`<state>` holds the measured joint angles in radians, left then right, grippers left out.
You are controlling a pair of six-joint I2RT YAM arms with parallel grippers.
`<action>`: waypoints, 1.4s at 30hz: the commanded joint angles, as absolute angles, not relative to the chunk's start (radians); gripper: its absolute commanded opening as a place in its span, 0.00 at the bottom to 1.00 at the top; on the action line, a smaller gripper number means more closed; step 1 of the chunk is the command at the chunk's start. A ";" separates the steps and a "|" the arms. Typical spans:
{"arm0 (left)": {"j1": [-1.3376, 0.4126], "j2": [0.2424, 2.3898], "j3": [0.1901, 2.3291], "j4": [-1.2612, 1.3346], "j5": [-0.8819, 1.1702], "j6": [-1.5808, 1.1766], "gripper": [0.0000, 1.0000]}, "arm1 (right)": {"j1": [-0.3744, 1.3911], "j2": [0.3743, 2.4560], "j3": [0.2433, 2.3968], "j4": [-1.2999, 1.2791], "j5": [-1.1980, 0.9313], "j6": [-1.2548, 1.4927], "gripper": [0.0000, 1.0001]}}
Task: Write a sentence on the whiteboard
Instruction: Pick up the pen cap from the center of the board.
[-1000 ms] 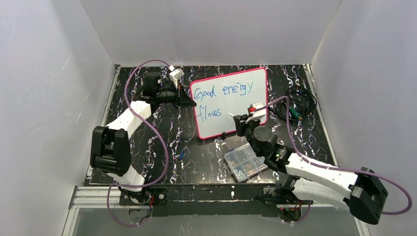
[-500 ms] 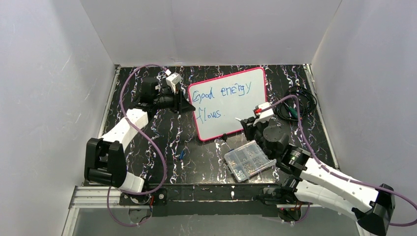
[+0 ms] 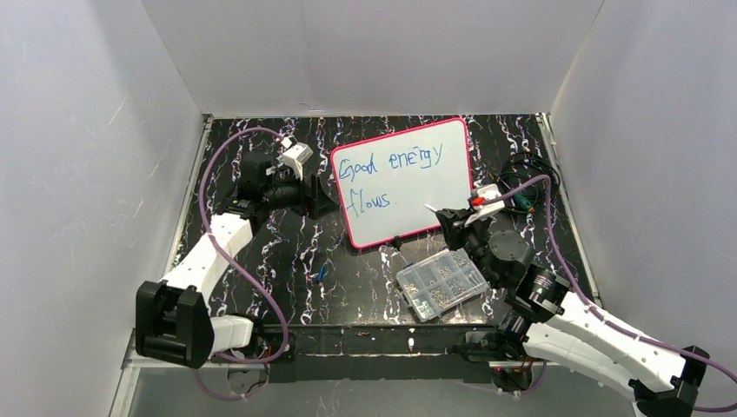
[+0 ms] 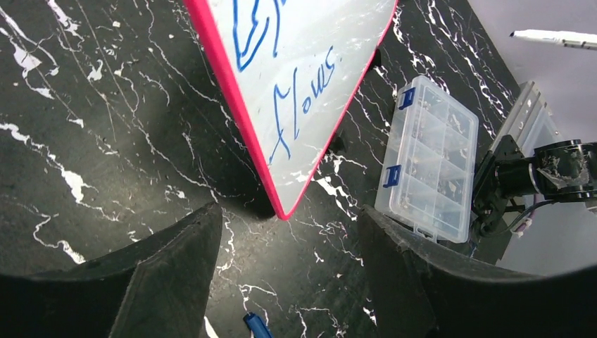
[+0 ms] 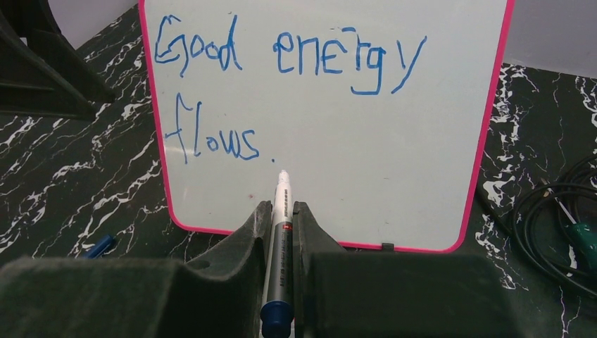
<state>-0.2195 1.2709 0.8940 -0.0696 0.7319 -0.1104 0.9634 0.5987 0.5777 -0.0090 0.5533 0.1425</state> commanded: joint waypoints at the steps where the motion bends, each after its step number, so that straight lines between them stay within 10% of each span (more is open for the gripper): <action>1: -0.224 1.190 0.871 -0.172 0.695 -0.093 0.69 | 0.965 0.558 0.574 0.007 0.557 0.112 0.01; 16: -0.296 0.907 0.703 -0.636 0.233 -0.369 0.62 | 0.965 0.593 0.581 -0.058 0.537 0.188 0.01; 42: -0.604 1.287 0.681 -0.521 0.034 -0.496 0.39 | 0.965 0.570 0.513 0.011 0.601 0.213 0.01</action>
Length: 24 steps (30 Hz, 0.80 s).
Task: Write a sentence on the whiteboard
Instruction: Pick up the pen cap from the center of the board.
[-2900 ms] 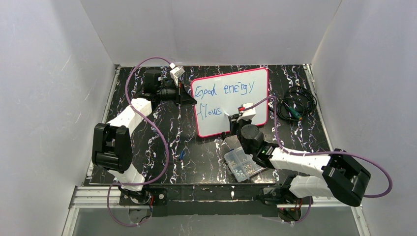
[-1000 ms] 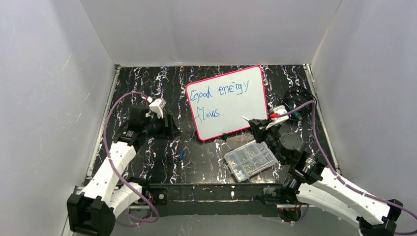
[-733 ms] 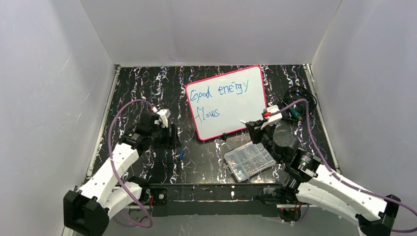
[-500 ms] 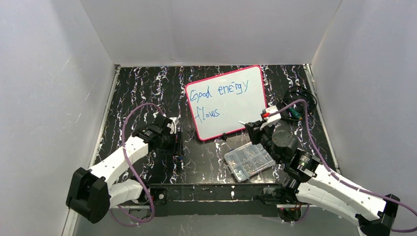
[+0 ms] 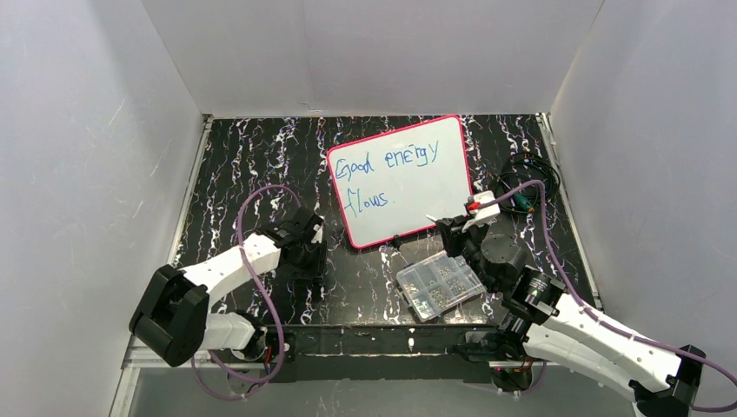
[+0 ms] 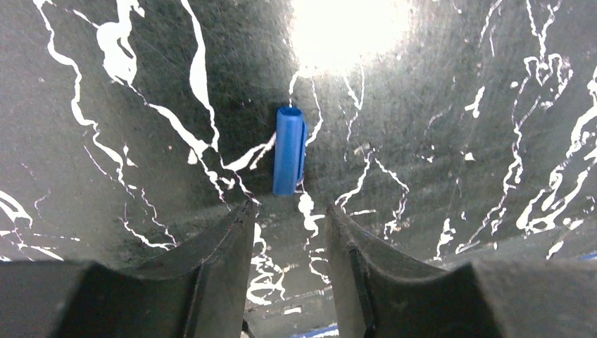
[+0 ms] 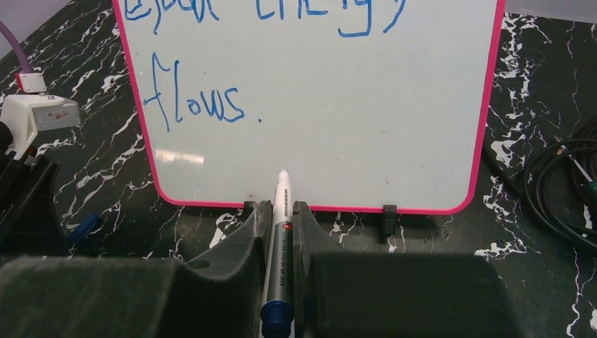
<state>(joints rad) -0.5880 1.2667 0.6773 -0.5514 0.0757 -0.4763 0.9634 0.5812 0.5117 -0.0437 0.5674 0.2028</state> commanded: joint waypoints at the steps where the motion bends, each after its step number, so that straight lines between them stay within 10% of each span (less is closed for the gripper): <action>1: -0.607 1.298 0.686 -0.515 0.031 -0.496 0.38 | 0.965 0.571 0.512 0.011 0.603 0.215 0.01; 13: -0.617 1.378 0.686 -0.483 -0.020 -0.486 0.32 | 0.965 0.572 0.508 0.003 0.603 0.243 0.01; 20: -0.617 1.361 0.666 -0.489 -0.019 -0.472 0.01 | 0.965 0.580 0.522 0.002 0.593 0.252 0.01; 24: -0.619 1.267 0.634 -0.466 -0.013 -0.457 0.00 | 0.965 0.606 0.568 -0.056 0.545 0.270 0.01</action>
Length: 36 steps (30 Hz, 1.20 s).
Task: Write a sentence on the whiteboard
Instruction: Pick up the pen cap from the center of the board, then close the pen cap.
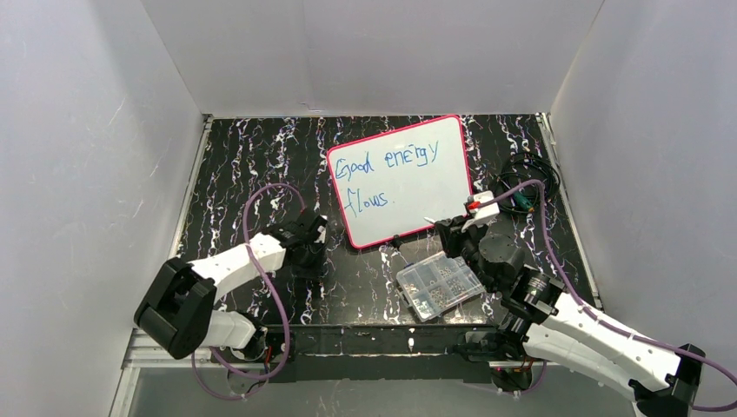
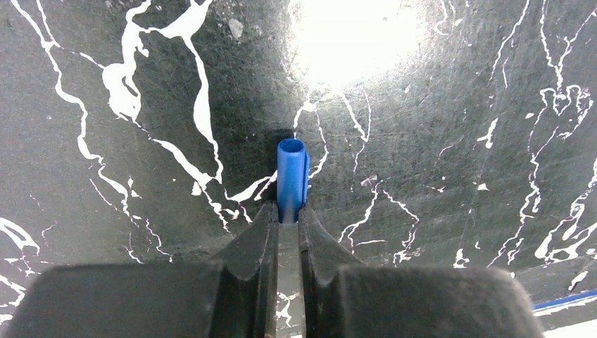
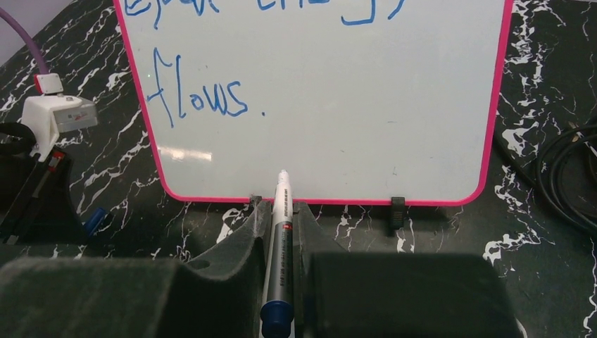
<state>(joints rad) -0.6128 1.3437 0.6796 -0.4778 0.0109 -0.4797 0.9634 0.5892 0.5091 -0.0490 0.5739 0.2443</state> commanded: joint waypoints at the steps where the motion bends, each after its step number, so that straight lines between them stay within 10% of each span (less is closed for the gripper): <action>1: -0.618 1.229 0.623 -0.443 -0.002 -0.444 0.00 | 0.965 0.619 0.583 -0.074 0.523 0.277 0.01; 12: -0.673 0.811 0.603 -0.256 0.264 -0.312 0.00 | 0.901 0.897 0.851 -0.209 0.040 0.317 0.01; 22: -0.677 0.811 0.755 -0.478 0.635 0.053 0.00 | 0.477 1.058 0.937 -0.015 -0.828 0.519 0.01; 36: -0.698 0.907 0.754 -0.429 0.722 0.043 0.00 | 0.502 1.122 0.954 -0.211 -0.930 0.433 0.01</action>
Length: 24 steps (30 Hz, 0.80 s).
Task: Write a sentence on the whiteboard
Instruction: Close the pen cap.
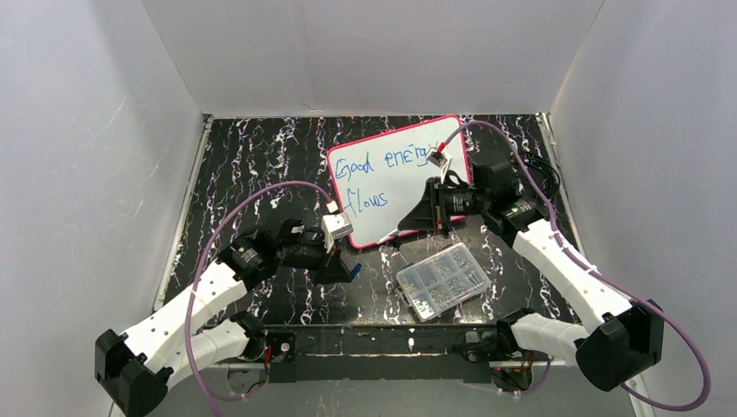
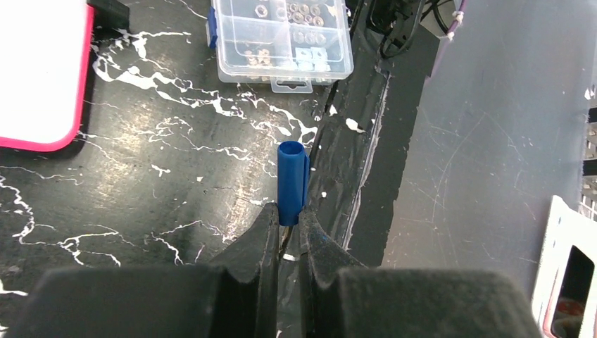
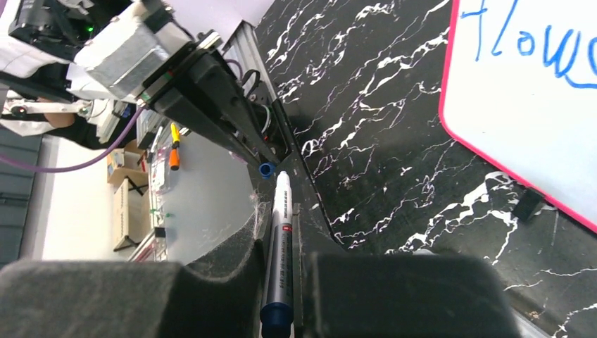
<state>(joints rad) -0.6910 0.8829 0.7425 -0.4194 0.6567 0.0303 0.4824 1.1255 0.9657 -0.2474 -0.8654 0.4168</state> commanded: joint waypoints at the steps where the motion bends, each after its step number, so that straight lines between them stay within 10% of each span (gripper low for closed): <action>1: -0.699 0.913 0.754 -0.427 0.728 0.043 0.00 | 0.510 1.127 0.951 -0.204 -0.930 0.435 0.01; 24: -0.707 0.929 0.756 -0.423 0.747 0.039 0.00 | 0.640 1.213 0.948 -0.192 -0.886 0.430 0.01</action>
<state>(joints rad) -0.7029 0.9287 0.7425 -0.4191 0.7193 0.0307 0.6235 1.1976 0.9508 -0.2295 -0.8890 0.4316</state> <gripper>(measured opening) 0.064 0.197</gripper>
